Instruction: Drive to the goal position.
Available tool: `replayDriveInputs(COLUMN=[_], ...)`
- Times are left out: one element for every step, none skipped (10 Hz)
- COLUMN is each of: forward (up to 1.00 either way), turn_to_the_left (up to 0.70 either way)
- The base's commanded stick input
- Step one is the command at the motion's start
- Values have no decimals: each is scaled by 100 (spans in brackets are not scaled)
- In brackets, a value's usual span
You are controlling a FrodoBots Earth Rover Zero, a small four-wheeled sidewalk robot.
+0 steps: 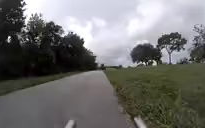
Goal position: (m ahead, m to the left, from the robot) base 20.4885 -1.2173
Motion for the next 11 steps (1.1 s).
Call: replayDriveInputs(forward=[70,70,70,70,70,70,70,70,70,70,70], turn_to_the_left=[0,0,0,0,0,0,0,0,0,0,0])
